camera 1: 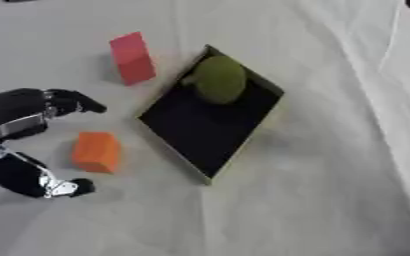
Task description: Pick up objects on the table and place them in the box.
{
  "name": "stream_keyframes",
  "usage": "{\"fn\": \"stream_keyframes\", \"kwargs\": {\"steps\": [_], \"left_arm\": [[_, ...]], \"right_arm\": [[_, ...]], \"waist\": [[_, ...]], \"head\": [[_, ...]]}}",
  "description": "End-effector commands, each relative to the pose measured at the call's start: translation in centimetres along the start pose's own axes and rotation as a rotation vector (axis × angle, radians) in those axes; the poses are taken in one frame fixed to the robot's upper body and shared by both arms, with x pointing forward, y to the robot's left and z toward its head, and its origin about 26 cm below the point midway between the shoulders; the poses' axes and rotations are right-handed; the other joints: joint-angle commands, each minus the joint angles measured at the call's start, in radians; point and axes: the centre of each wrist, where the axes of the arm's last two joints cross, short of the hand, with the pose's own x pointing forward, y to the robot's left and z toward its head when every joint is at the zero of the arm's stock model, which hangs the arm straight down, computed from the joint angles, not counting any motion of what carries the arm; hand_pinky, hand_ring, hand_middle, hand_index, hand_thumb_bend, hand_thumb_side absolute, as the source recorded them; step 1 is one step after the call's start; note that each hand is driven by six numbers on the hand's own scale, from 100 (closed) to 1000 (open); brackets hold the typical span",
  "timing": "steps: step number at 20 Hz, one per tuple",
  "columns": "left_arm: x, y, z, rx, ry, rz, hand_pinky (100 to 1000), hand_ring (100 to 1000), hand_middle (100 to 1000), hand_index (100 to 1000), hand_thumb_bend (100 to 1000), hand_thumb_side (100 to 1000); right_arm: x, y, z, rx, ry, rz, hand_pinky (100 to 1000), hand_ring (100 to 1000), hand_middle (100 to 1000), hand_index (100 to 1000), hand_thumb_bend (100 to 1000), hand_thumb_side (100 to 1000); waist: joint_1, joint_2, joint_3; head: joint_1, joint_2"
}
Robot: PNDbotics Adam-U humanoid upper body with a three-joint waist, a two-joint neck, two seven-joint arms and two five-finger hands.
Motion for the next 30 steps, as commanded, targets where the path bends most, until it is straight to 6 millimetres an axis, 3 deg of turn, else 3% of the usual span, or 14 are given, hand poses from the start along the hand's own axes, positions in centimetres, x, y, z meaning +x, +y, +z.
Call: {"fn": "stream_keyframes", "kwargs": {"steps": [1,5,11,21,30], "left_arm": [[0.0,0.7,0.7,-0.048,0.014,-0.009,958,906,867,954,480,228],[-0.1,0.9,0.9,-0.074,0.035,0.007,958,907,868,952,460,172],[-0.6,0.7,0.7,-0.085,0.090,-0.011,967,917,878,962,514,155],[-3.3,-0.1,-1.6,-0.105,0.174,-0.014,972,923,885,961,552,152],[-3.6,0.2,-3.2,-0.046,0.136,0.000,965,918,889,955,513,135]], "right_arm": [[0.6,-0.1,-0.5,0.014,-0.027,0.008,875,926,704,810,100,621],[0.6,-0.1,-0.5,0.014,-0.024,0.005,876,927,704,810,100,622],[0.5,0.1,-0.4,0.019,-0.015,-0.002,877,929,704,811,100,623],[0.5,0.2,-0.4,0.021,-0.015,-0.010,878,930,703,811,100,623],[0.5,0.3,-0.4,0.023,-0.012,-0.014,880,932,703,812,100,623]], "waist": [[-0.012,-0.006,-0.001],[-0.012,-0.007,0.001],[-0.013,-0.005,0.001],[-0.014,-0.004,-0.006],[-0.014,-0.001,-0.011]], "head": [[-0.001,-0.010],[0.000,-0.007],[0.004,-0.003],[0.017,-0.004],[0.019,-0.008]]}}
